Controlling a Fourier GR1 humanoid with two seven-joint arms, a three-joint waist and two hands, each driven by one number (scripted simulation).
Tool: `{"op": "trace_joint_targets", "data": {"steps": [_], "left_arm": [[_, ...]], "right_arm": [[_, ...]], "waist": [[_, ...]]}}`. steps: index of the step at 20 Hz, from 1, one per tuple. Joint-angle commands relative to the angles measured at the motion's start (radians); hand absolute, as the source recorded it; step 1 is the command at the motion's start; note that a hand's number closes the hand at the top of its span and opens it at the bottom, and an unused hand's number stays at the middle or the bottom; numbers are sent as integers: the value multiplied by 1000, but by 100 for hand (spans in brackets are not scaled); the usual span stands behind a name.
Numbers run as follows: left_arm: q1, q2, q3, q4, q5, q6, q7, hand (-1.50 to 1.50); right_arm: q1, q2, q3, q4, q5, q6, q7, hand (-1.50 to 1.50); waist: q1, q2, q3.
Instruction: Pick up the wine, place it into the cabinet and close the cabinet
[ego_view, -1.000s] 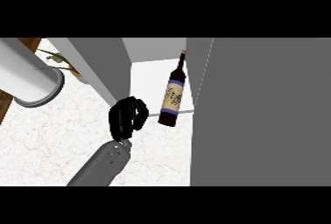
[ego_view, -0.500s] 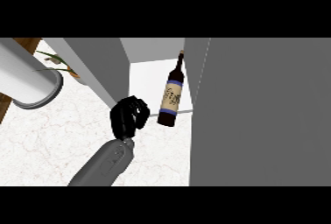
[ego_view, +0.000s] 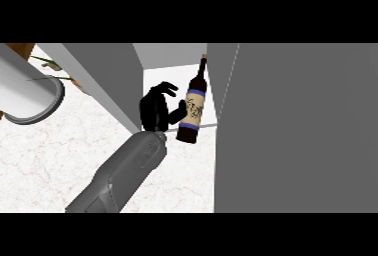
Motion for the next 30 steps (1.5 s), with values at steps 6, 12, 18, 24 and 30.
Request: {"op": "trace_joint_targets", "data": {"steps": [6,12,18,24,30], "left_arm": [[-261,-30,52,288,2,-95,-18,-150],[-234,-30,115,292,82,-83,-148,-150],[-228,-31,176,218,191,-85,-294,-150],[-226,-31,266,175,300,-104,-472,-150],[-181,-31,267,95,452,-68,-595,-150]], "right_arm": [[-7,-17,-15,-28,-76,19,22,-150],[30,0,14,-43,-75,10,21,-150],[32,1,16,-53,-70,9,26,-150],[34,-10,3,-68,-67,6,38,-150],[34,-16,6,-72,-86,0,57,-150]], "waist": [[1,24,-9],[4,21,-11],[-1,19,-12],[37,10,-12],[38,2,-11]]}}
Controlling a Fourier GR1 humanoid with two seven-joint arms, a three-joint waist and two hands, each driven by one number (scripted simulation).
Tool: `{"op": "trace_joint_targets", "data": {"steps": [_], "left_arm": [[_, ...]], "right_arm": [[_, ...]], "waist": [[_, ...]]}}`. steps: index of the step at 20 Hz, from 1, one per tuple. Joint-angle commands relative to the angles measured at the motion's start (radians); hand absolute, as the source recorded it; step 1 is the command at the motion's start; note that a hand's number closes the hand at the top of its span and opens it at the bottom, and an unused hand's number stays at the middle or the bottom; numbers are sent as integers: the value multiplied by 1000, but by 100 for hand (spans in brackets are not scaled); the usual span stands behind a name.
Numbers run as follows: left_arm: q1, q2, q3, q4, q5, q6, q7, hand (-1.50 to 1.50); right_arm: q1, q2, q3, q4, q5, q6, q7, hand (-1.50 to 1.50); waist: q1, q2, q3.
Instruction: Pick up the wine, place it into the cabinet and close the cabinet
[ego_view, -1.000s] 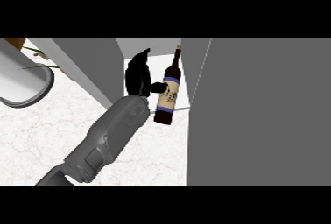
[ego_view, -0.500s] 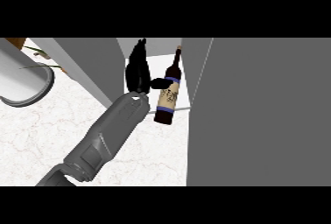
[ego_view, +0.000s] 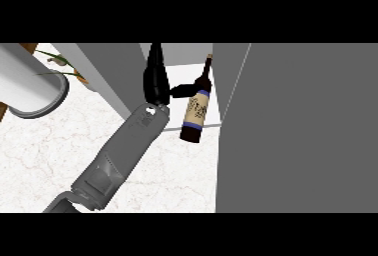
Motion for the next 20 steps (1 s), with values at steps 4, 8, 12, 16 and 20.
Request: {"op": "trace_joint_targets", "data": {"steps": [4,8,12,16,20], "left_arm": [[40,0,39,-83,191,16,-162,-150],[91,0,13,-181,271,-74,-208,-150],[119,0,-7,-202,344,-126,-264,-150],[193,0,-55,-288,368,-146,-285,-150],[247,1,-136,-427,316,-156,-186,-150]], "right_arm": [[31,-9,4,-113,-63,-20,57,-150],[57,-33,-38,-162,-106,-32,93,-150],[28,-10,-12,-108,-34,-37,44,-150],[14,14,58,-198,-8,-116,162,-150],[7,-1,43,-182,-6,-110,133,-150]], "waist": [[17,-8,1],[55,-20,2],[67,-22,2],[78,-25,2],[95,-31,3]]}}
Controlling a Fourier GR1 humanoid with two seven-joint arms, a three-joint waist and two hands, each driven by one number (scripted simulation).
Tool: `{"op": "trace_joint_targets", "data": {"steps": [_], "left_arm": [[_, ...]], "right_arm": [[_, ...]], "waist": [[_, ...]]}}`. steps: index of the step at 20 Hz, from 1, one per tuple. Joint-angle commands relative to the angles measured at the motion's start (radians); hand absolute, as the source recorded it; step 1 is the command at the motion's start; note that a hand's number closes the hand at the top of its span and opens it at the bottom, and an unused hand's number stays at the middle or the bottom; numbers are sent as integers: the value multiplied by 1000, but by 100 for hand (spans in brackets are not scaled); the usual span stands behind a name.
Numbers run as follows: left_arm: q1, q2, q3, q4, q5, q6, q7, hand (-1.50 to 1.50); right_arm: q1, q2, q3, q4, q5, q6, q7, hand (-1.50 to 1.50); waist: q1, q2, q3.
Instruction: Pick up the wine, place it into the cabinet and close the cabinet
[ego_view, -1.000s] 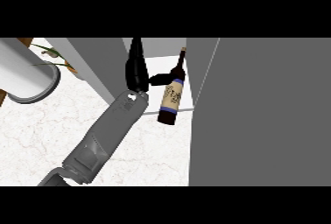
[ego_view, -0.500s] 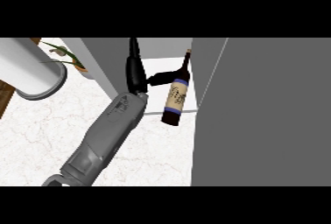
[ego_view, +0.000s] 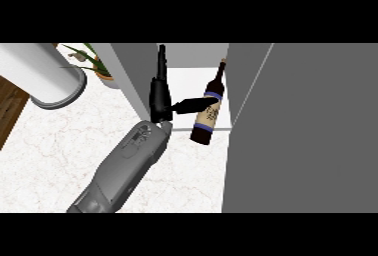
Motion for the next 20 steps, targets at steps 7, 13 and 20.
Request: {"op": "trace_joint_targets", "data": {"steps": [7,13,20], "left_arm": [[285,47,-129,-410,1,-76,62,-150],[461,106,-174,-650,-34,-78,95,-150],[606,278,-166,-902,-55,-156,217,-150]], "right_arm": [[-9,7,54,-163,42,-88,120,-150],[-40,-41,-35,-152,-12,-71,127,-150],[2,-43,1,-119,43,-61,71,-150]], "waist": [[27,-6,0],[21,-2,1],[15,-2,1]]}}
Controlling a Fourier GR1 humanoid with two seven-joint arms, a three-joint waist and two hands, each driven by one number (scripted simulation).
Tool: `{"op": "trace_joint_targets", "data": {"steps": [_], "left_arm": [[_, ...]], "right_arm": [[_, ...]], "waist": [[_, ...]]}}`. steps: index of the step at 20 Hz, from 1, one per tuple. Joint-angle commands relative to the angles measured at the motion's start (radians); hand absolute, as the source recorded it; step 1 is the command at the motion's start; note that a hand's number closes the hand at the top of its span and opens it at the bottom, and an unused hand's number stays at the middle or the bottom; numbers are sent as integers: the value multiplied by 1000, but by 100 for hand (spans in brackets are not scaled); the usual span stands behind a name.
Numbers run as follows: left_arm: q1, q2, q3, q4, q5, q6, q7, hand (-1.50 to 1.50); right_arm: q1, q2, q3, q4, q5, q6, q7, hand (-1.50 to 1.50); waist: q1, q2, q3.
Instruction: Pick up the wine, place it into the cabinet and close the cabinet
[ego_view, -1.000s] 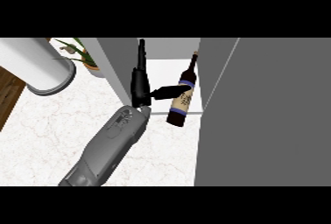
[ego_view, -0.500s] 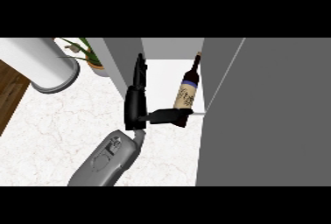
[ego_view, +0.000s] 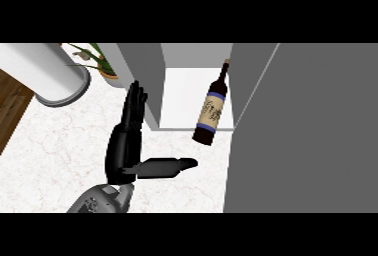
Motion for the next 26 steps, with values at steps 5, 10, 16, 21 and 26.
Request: {"op": "trace_joint_targets", "data": {"steps": [5,10,16,21,26], "left_arm": [[209,128,58,-231,48,-142,-12,-150],[264,200,123,-237,166,-323,-68,-150],[403,290,184,-353,227,-448,-71,150],[434,334,317,-275,285,-579,-142,150],[469,350,357,-338,308,-604,-106,150]], "right_arm": [[-29,-49,-36,-141,-73,-1,139,-150],[48,-148,6,-93,-32,159,38,150],[44,-194,-7,-141,-14,195,63,150],[77,-192,14,-137,-51,224,28,150],[61,-169,35,-83,-141,236,21,150]], "waist": [[0,3,0],[-8,2,-1],[-2,2,0],[-6,2,0],[-1,3,0]]}}
